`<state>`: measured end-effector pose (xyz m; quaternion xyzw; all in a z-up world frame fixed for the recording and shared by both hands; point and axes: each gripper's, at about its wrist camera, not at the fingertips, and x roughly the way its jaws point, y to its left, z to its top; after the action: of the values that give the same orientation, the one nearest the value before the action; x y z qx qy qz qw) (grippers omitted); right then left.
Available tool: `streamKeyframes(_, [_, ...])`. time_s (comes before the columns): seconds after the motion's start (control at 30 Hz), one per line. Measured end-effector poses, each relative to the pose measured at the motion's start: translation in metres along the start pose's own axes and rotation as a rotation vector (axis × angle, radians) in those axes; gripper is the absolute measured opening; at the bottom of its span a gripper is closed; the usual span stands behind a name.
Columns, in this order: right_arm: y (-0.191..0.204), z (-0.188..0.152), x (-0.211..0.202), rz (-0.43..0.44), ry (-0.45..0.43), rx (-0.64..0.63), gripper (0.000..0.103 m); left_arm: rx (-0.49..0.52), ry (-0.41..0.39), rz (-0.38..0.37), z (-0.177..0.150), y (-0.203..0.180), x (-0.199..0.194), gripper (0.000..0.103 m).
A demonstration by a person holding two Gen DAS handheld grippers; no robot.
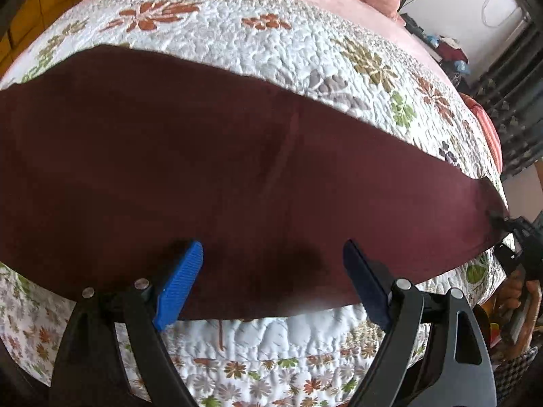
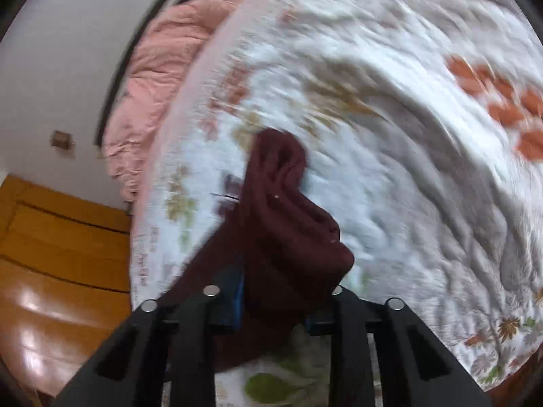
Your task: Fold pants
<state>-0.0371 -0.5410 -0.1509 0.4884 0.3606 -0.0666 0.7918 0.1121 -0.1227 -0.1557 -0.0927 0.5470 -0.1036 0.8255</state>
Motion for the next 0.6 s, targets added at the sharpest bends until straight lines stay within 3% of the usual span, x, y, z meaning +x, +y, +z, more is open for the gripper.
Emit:
streamKeyframes(0.1, [0.035, 0.000, -0.031, 0.061, -0.076, -0.140, 0.020, -0.022, -0.069, -0.012, 0.004, 0.000, -0.014, 0.084])
streamKeyframes(0.2, [0.034, 0.001, -0.046, 0.051, -0.112, -0.134, 0.019, 0.005, -0.091, 0.015, 0.006, -0.001, -0.017, 0.084])
streamKeyframes(0.27, [0.012, 0.002, -0.034, -0.001, -0.072, -0.066, 0.019, 0.016, -0.074, 0.035, 0.005, 0.001, -0.010, 0.084])
streamKeyframes(0.37, [-0.027, -0.005, 0.006, -0.146, 0.044, 0.023, 0.019, 0.043, -0.004, 0.051, 0.000, 0.007, 0.015, 0.085])
streamKeyframes(0.47, [-0.042, -0.006, 0.005, -0.059, 0.021, 0.102, 0.019, 0.090, -0.026, 0.052, -0.003, 0.004, 0.014, 0.088])
streamKeyframes(0.6, [-0.025, -0.004, 0.000, -0.098, 0.015, 0.059, 0.019, 0.013, -0.012, 0.013, 0.004, 0.010, 0.003, 0.088])
